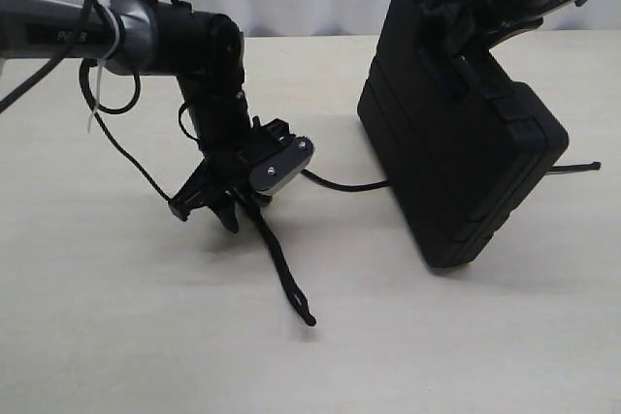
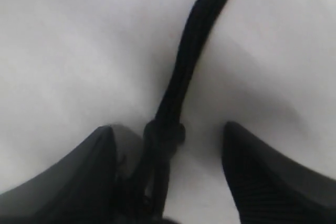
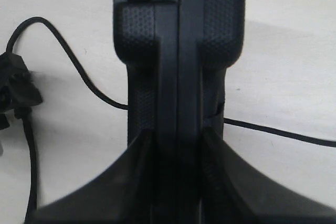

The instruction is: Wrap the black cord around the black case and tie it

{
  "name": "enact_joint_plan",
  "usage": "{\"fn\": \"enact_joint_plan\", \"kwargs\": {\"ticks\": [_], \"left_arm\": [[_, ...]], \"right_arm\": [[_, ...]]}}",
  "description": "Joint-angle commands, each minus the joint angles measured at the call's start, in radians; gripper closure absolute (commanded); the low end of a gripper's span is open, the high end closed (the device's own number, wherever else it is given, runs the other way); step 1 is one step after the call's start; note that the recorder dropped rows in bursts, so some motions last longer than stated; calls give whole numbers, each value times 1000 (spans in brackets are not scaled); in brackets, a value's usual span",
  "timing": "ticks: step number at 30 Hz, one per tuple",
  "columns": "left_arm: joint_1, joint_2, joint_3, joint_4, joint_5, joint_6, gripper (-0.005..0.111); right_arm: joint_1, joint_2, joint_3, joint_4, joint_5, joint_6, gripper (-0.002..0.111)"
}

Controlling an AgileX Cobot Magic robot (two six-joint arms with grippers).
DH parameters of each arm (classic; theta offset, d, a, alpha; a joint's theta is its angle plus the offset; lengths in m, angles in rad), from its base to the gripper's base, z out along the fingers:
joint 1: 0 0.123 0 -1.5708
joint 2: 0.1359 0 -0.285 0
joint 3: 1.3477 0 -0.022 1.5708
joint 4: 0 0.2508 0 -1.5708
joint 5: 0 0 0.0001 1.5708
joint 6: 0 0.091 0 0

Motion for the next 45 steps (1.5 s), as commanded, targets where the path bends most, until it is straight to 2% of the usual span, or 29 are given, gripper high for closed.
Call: {"fn": "enact_joint_plan", "kwargs": {"ticks": [1, 5, 8, 11, 16, 20, 26, 34, 38, 41, 45], "left_arm": [[-3, 26, 2, 4, -75, -56, 59], [-3, 38, 2, -36, -79, -56, 81], [-3, 38, 2, -45, -22, -58, 106], [-3, 34, 2, -88, 42, -158, 107], [-1, -12, 2, -142, 14, -405, 107], [-1, -87, 2, -140, -53, -529, 107], [15, -221, 2, -248, -178, -602, 107], [21, -312, 2, -251, -347, -707, 107], [0, -312, 2, -242, -393, -710, 107], [-24, -312, 2, -197, -418, -710, 107], [-61, -312, 2, -11, -410, -721, 107]], "right_arm": [[-3, -9, -3, -6, 37, -19, 104], [-3, -9, -3, -6, 39, -21, 104], [-3, -9, -3, -6, 39, -21, 104], [-3, -9, -3, -6, 39, -21, 104], [-3, -9, -3, -6, 39, -24, 104], [-3, -9, -3, -6, 39, -24, 104], [-3, -9, -3, -6, 37, -24, 104], [-3, -9, -3, -6, 39, -24, 104], [-3, -9, -3, -1, 40, -24, 104], [-3, -9, -3, 1, 40, -24, 104], [-3, -9, -3, 1, 36, -24, 104]]}}
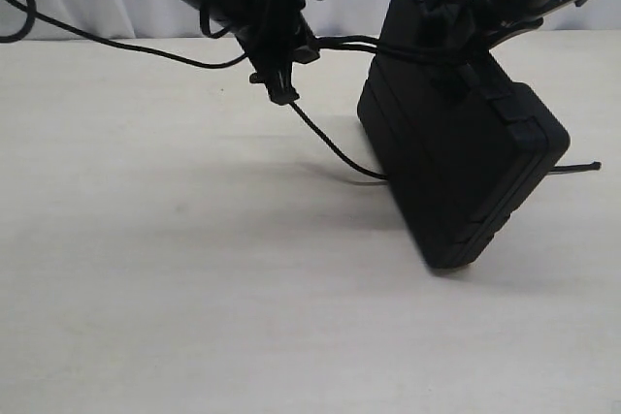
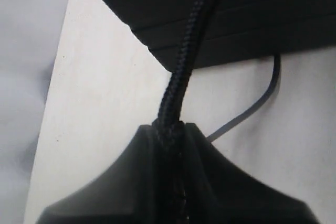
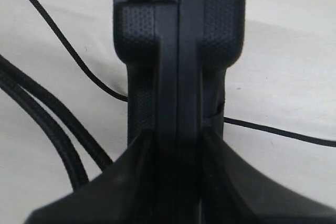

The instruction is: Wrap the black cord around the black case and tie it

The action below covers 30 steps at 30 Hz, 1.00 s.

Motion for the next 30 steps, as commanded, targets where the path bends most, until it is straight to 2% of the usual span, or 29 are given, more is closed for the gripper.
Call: {"fn": "enact_joint_plan", "kwargs": {"ticks": [1, 5, 10, 17, 24, 27, 30], "left_arm": [[-46, -8, 0, 197, -5, -47, 107], [-70, -8, 0, 332, -56, -231, 107], [-82, -8, 0, 336, -132, -386, 107], [-161, -8, 0, 346, -118, -375, 107], [-286, -8, 0, 344, -162, -280, 107], [-302, 11, 0, 336, -206, -280, 107], [-301, 53, 0, 343, -187, -280, 107]], "right_arm": [[-3, -9, -2, -3, 31, -18, 104], [-3, -9, -2, -3, 31, -18, 104], [-3, -9, -2, 37, 31, -18, 104], [-3, -9, -2, 76, 21, -20, 104], [-3, -9, -2, 155, 20, -20, 104], [12, -9, -2, 157, 20, -20, 104], [19, -9, -2, 166, 14, -16, 104]]}}
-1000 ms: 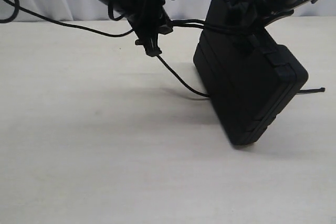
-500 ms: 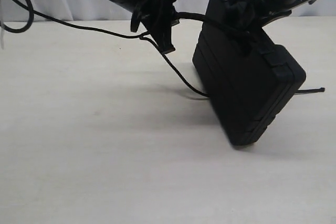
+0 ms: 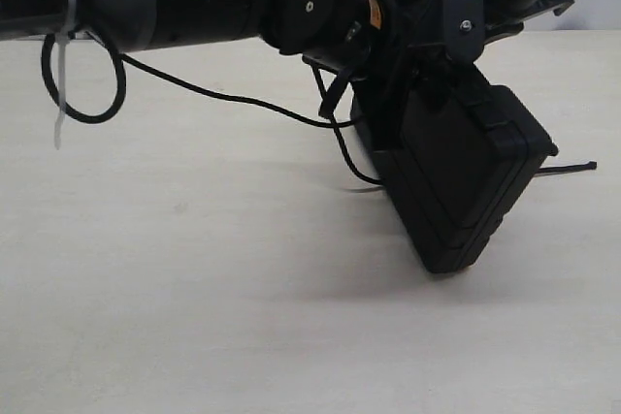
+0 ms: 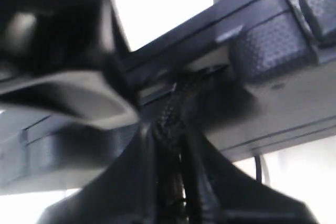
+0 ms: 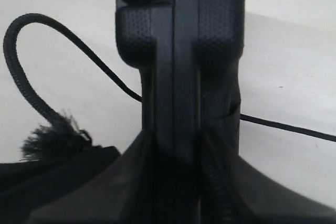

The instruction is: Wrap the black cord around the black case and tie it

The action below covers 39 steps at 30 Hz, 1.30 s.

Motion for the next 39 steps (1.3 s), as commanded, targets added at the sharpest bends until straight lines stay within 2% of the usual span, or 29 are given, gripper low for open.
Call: {"fn": "enact_joint_plan", "kwargs": {"ticks": [1, 8, 10, 12, 13, 15, 17, 19, 25, 32, 39], "left_arm": [[-8, 43, 0, -4, 2, -10, 107], [-8, 19, 0, -11, 0, -12, 106], [-8, 6, 0, -11, 15, -12, 102], [-8, -10, 0, -11, 28, -12, 87], [-8, -22, 0, -11, 36, -12, 71], [-8, -36, 0, 8, 76, -12, 53], [-8, -36, 0, 55, 132, -12, 47], [-6, -36, 0, 107, 190, -16, 46], [-3, -36, 0, 139, 244, -19, 46], [-3, -40, 0, 304, 274, -208, 46], [-3, -86, 0, 314, 304, -222, 46]], "right_arm": [[8, -9, -2, 52, 0, 4, 104], [8, -9, -2, 50, -4, 4, 104], [8, -9, -2, 50, -4, 4, 104], [8, -9, -2, 39, -4, 4, 104], [8, -9, -2, 34, -4, 4, 104], [8, -9, -2, 34, -4, 4, 104], [8, -9, -2, 34, -4, 4, 104], [8, -9, -2, 34, -2, 4, 104], [8, -9, -2, 34, 0, 6, 104], [8, -9, -2, 32, 0, 7, 104], [8, -9, -2, 32, 0, 5, 104]]}}
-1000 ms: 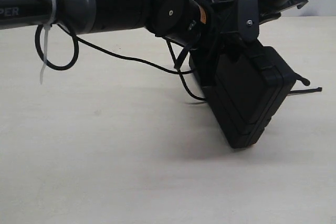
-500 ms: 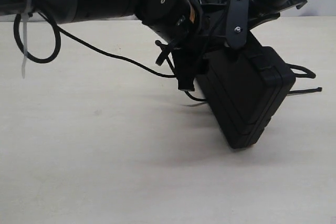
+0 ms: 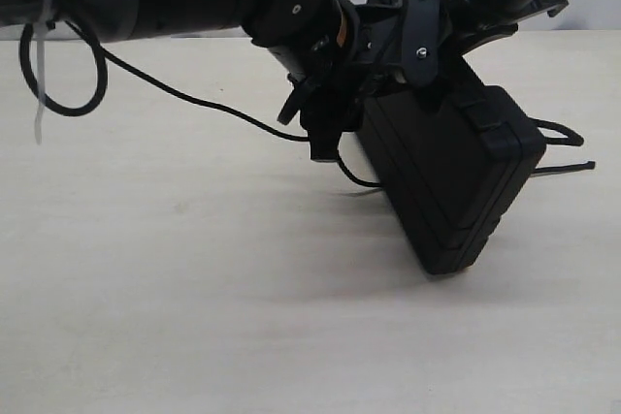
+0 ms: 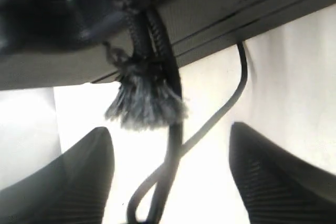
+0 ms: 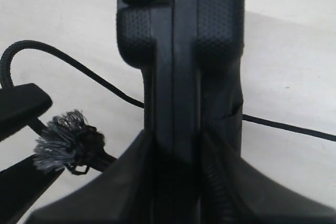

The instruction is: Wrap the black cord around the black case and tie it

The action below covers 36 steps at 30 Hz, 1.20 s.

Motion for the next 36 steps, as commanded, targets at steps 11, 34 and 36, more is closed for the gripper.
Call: {"fn": "enact_joint_plan", "kwargs": {"ticks": [11, 34, 36], "left_arm": [[99, -82, 0, -131, 81, -7, 46], [142, 66, 0, -630, -60, 428, 107], [138, 66, 0, -637, -78, 428, 107]], "right_arm": [[2, -9, -2, 20, 2, 1, 104], [2, -9, -2, -2, 2, -7, 104], [2, -9, -2, -2, 2, -7, 104]]}}
